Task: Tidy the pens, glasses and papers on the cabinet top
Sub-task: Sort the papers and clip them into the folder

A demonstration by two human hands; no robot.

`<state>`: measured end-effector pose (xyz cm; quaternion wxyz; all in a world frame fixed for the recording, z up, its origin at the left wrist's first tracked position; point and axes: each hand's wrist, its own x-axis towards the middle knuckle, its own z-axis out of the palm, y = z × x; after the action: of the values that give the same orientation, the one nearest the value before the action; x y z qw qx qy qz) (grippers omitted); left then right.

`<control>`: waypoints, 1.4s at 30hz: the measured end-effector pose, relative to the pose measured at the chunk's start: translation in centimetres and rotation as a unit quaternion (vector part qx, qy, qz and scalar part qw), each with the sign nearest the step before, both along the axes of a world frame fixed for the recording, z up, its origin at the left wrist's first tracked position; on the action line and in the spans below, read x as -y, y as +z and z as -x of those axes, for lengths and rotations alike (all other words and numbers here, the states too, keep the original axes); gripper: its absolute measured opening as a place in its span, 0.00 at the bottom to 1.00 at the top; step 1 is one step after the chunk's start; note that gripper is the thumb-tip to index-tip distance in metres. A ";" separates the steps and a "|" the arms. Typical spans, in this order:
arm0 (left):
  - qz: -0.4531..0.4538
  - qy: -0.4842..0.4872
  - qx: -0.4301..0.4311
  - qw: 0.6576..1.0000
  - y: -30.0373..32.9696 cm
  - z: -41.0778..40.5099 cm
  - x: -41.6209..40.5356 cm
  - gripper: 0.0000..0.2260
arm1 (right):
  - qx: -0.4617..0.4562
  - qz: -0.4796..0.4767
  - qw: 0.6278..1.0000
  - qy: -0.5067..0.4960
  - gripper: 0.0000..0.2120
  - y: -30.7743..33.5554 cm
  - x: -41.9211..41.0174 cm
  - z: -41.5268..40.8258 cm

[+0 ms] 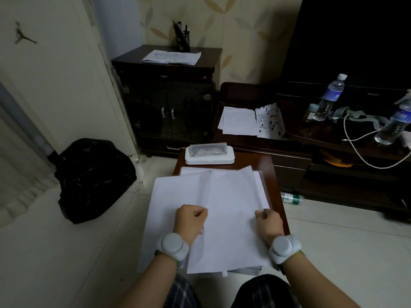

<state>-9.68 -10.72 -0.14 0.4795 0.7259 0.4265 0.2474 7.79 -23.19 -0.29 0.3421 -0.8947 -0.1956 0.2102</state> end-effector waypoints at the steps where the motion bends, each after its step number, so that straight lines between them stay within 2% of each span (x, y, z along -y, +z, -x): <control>1: -0.005 0.000 0.004 1.000 -0.1 0.0 0.0 0.17 | 0.000 0.004 1.000 0.001 0.21 0.0 -0.4 0.2; 23: -0.050 -0.009 0.016 0.999 0.0 0.3 -0.5 0.17 | -0.028 0.003 0.998 0.062 0.22 -1.9 -5.9 3.4; 30: -0.048 0.000 0.009 0.999 -0.4 0.3 -0.8 0.11 | -0.053 0.009 0.996 0.077 0.23 -2.1 -6.8 3.6; 33: -0.050 -0.003 0.012 0.999 -0.5 0.2 -0.8 0.17 | -0.058 0.004 0.995 0.085 0.24 -2.2 -7.1 3.4; 42: -0.046 -0.003 0.014 0.999 -0.8 0.1 -0.8 0.21 | -0.091 0.006 0.991 0.102 0.20 -2.1 -7.7 2.9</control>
<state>-9.74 -9.93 -0.95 0.4523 0.7447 0.4062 0.2755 4.89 -15.44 -2.36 0.3298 -0.8493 -0.2525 0.3260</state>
